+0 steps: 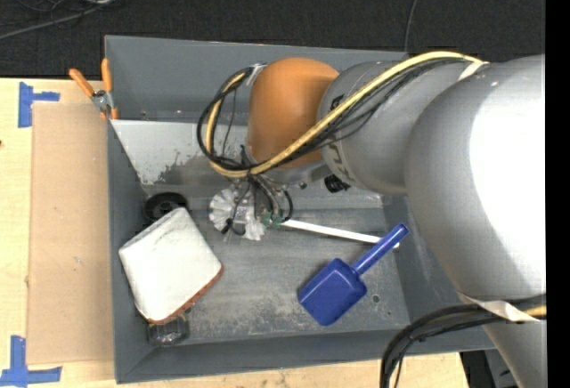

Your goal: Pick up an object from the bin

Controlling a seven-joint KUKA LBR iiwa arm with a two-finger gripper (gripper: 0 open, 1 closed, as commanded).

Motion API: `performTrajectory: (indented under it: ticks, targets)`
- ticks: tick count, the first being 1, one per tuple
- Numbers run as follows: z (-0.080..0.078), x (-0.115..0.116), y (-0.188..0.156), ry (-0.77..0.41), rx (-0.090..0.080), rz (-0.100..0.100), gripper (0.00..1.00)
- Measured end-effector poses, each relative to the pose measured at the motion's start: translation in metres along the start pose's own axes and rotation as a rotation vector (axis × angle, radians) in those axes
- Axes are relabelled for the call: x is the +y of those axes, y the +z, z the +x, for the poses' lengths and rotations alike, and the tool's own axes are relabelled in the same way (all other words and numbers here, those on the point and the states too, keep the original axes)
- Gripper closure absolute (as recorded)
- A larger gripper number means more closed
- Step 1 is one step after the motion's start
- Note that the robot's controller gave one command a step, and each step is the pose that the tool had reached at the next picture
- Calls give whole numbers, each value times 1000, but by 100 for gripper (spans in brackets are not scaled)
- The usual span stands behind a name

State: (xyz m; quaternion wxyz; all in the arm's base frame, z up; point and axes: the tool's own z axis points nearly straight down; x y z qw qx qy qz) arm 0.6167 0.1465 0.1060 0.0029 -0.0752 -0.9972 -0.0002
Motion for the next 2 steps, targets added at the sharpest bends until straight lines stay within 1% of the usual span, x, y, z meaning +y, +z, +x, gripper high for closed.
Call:
performTrajectory:
  ticks: [1, 2]
  targets:
    - [-2, 0, -23, 1, -4, -2, 100]
    - [1, -1, -47, 2, 8, 2, 100]
